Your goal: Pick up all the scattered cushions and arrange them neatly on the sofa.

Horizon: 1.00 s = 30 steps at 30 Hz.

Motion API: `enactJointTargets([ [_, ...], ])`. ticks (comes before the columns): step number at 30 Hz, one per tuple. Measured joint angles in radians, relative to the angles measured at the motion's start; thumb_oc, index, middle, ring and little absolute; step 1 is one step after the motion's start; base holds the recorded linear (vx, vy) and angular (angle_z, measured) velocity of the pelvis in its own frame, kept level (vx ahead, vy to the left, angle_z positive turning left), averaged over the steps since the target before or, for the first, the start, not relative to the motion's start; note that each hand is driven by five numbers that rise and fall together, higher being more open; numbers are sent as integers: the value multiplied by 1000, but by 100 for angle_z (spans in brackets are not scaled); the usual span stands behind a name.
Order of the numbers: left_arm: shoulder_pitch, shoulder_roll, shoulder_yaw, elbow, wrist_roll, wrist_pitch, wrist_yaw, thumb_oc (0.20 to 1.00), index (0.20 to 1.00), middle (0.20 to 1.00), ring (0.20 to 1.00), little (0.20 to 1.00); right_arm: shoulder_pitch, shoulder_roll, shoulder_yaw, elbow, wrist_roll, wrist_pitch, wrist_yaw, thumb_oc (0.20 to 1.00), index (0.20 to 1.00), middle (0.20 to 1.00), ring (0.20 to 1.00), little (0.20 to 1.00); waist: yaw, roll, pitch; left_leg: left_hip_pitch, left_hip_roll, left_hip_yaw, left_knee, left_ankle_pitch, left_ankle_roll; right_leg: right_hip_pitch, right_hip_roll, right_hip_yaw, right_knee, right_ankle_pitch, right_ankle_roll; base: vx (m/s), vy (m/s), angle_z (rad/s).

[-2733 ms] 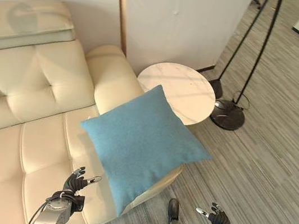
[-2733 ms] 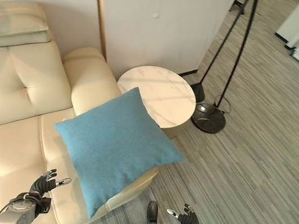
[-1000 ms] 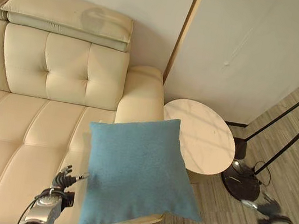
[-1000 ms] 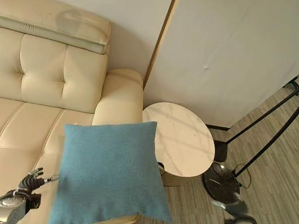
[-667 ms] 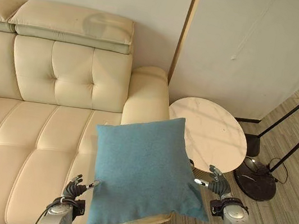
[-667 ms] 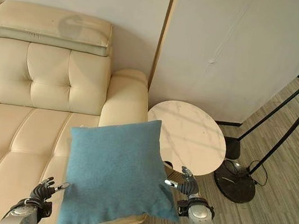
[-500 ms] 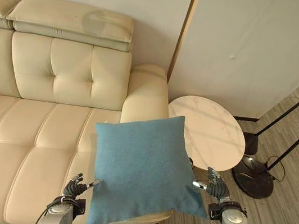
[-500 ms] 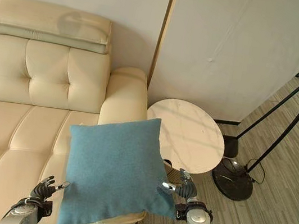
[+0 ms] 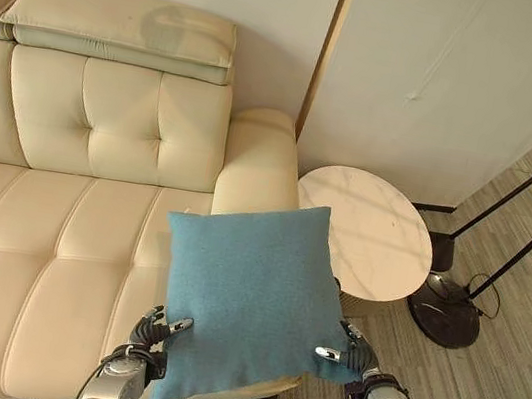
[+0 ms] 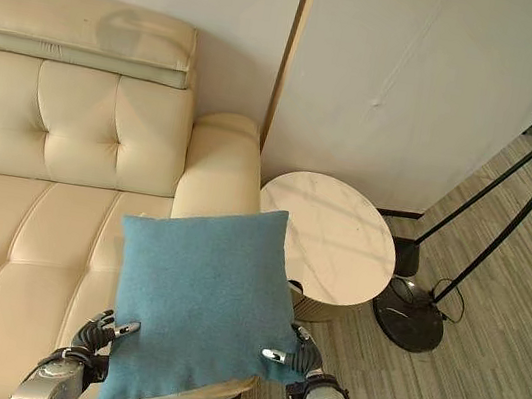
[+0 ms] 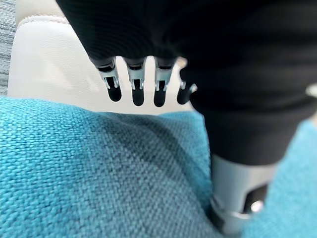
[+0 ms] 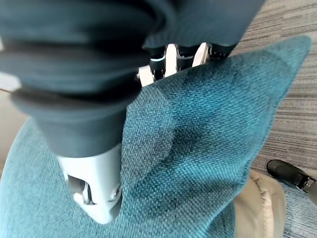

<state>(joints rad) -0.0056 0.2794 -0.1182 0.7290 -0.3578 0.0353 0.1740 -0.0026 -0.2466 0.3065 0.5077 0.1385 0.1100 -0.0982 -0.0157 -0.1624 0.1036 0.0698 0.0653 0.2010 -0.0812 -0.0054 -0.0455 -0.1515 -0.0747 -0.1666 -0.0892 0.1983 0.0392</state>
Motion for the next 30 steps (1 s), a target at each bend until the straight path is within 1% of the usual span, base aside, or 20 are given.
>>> enactJointTargets([
  [3,-1,-12,-17,0,-22,-1,6,1000,1000,1000,1000,1000,-3,7,3,1,7,0,-8,1000,1000,1000,1000,1000,1,4,4,-4,0,-2,0,-1,1,-1,0,-1,0,0,0,0,0,0],
  [4,-3,-19,-28,0,-56,-3,12,1000,1000,1000,1000,1000,-10,15,18,11,43,-2,-13,1000,1000,1000,1000,1000,1,6,5,-15,-1,-3,0,-1,1,-10,0,-1,0,3,4,0,0,0],
  [5,-4,-22,-33,0,-60,-3,14,1000,1000,1000,1000,1000,-18,18,21,19,49,-3,-19,1000,1000,1000,1000,1000,1,7,8,-15,-1,-3,0,0,1,-13,0,-1,0,13,16,0,0,0],
  [8,-11,-44,-38,0,-116,-9,24,1000,1000,1000,1000,1000,-38,25,37,36,86,-16,-27,1000,1000,1000,1000,1000,3,18,21,-28,-3,-6,0,0,1,-20,-2,-2,0,15,12,-102,1,3],
  [9,-44,-61,-45,-1,-171,-20,36,1000,1000,1000,1000,1000,-68,21,38,36,126,-28,-40,1000,1000,1000,1000,1000,4,16,41,-55,-10,-11,1,4,3,-48,-7,-2,0,22,12,-92,4,7],
  [10,-70,-62,-63,-1,-193,-29,45,1000,1000,1000,1000,1000,-95,23,37,39,149,-39,-54,1000,1000,1000,1000,1000,4,15,57,-76,-15,-19,1,13,4,-70,-12,-3,1,28,15,-109,7,10],
  [11,-87,-63,-79,-3,-216,-36,55,1000,1000,1000,1000,1000,-118,22,36,44,166,-43,-64,1000,1000,1000,1000,1000,4,16,70,-89,-18,-22,1,17,5,-82,-15,-3,6,35,10,-48,2,7],
  [13,-95,-69,-79,-21,-234,-45,63,1000,1000,1000,1000,1000,-154,19,33,52,211,-47,-77,1000,1000,1000,1000,1000,4,28,95,-94,-20,-22,1,19,5,-86,-17,-3,6,39,5,-52,5,2],
  [15,-96,-72,-80,-44,-256,-54,66,1000,1000,1000,1000,1000,-164,20,34,52,261,-72,-86,1000,1000,1000,1000,1000,6,38,107,-108,-19,-24,1,21,4,-99,-17,-6,6,39,5,-49,9,4],
  [18,-96,-78,-80,-71,-300,-72,73,1000,1000,1000,1000,1000,-170,28,36,52,355,-109,-90,1000,1000,1000,1000,1000,6,43,119,-130,-19,-27,1,26,3,-119,-18,-13,6,41,5,-58,-7,5],
  [19,-96,-79,-82,-85,-314,-76,76,1000,1000,1000,1000,1000,-172,30,40,51,400,-127,-88,1000,1000,1000,1000,1000,7,43,123,-142,-18,-29,1,29,2,-127,-18,-17,6,42,4,-58,-24,14],
  [20,-107,-78,-91,-107,-340,-94,79,1000,1000,1000,1000,1000,-176,29,44,51,475,-157,-79,1000,1000,1000,1000,1000,8,45,146,-154,-17,-38,1,36,1,-133,-19,-26,6,44,3,-47,-24,17],
  [21,-113,-77,-97,-110,-342,-99,79,1000,1000,1000,1000,1000,-179,25,54,50,492,-168,-73,1000,1000,1000,1000,1000,11,45,155,-154,-17,-44,1,39,0,-135,-19,-29,6,45,2,-34,-23,16],
  [23,-123,-77,-105,-110,-343,-113,79,1000,1000,1000,1000,1000,-186,-14,103,30,516,-178,-54,1000,1000,1000,1000,1000,21,45,171,-155,-16,-50,1,41,-2,-134,-18,-31,6,47,0,-15,-10,5],
  [26,-126,-77,-110,-110,-342,-119,79,1000,1000,1000,1000,1000,-193,-42,125,28,549,-185,-19,1000,1000,1000,1000,1000,23,45,174,-156,-15,-52,1,42,-4,-134,-17,-33,6,47,0,0,0,0],
  [29,-144,-75,-121,-109,-338,-121,79,1000,1000,1000,1000,1000,-216,-87,188,29,550,-191,0,1000,1000,1000,1000,1000,25,41,184,-161,-14,-55,1,45,-4,-133,-19,-41,6,46,0,-33,-32,5],
  [30,-152,-73,-127,-109,-337,-122,79,680,680,680,680,680,-226,-93,194,33,550,-190,7,1000,1000,1000,1000,1000,25,40,191,-165,-14,-58,1,48,-5,-133,-20,-50,6,46,0,-40,-26,14],
])
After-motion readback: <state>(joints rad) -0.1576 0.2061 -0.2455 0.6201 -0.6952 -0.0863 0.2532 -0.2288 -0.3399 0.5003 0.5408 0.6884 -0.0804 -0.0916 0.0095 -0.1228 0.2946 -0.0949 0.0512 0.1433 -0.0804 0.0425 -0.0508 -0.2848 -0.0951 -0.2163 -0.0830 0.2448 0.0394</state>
